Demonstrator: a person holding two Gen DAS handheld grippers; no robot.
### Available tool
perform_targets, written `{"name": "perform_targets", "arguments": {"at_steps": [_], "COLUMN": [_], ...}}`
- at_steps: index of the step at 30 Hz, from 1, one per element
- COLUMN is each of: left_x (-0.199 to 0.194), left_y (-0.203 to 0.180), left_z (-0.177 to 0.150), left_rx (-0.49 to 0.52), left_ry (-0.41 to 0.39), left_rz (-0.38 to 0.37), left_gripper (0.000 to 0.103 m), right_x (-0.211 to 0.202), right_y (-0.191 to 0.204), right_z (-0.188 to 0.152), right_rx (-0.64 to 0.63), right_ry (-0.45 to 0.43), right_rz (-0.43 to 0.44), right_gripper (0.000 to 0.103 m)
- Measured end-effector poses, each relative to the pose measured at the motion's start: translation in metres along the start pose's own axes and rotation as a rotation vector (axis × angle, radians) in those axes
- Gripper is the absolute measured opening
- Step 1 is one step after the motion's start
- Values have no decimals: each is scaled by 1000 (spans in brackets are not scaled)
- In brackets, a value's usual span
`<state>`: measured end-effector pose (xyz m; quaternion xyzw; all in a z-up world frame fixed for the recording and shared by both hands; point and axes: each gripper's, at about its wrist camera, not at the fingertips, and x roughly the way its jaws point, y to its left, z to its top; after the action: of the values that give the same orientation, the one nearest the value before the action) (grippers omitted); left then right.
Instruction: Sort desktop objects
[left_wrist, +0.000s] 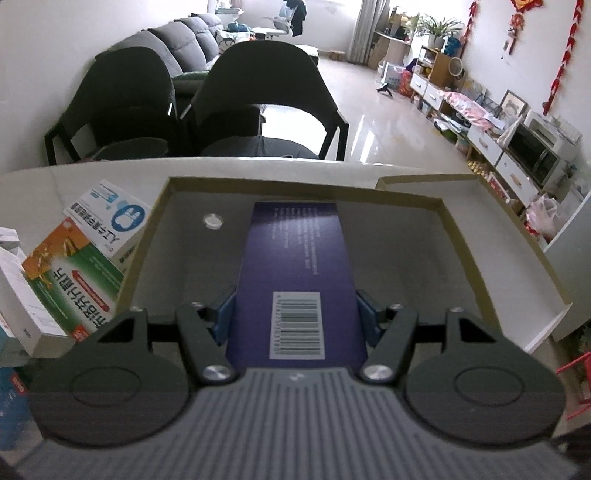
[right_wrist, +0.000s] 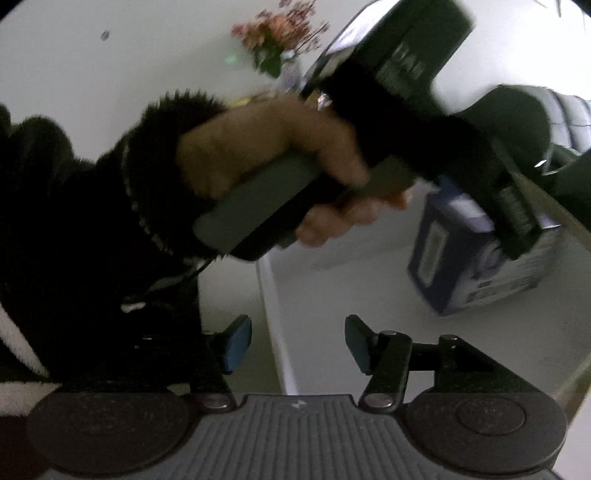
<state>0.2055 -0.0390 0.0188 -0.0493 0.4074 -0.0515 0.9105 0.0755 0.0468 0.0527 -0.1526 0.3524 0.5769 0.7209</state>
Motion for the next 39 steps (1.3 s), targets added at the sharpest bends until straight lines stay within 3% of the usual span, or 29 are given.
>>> {"name": "perform_targets", "arguments": {"at_steps": [4,16,22,29,35,39], "left_x": [4,9,8,13,16,16], "left_y": [-1,-5,-13,-25,-32,-33], "left_z": [-1,-1,-3,-8,-10,-10], "left_rx": [-3,-2,5,22,31,17], "left_ry": [7,14,8,24,19,23], "left_rz": [-12,-14,-24,-71,-84,-120], "left_gripper": [63,64,64,64,64,64], "right_x": [-16,-21,-9,-11,-20,-21], "right_y": [-8,-7,-15,-35,-53,-59], "right_z": [-2,-19,-28,-43,-66,-75], "right_rx": [65,274,396,551,717,761], "right_ry": [-55,-246,-266,-348,-437,-466], "right_rz": [-79,-346,-503,-530,-468,-445], "right_gripper": [71,80,80,80,79,78]}}
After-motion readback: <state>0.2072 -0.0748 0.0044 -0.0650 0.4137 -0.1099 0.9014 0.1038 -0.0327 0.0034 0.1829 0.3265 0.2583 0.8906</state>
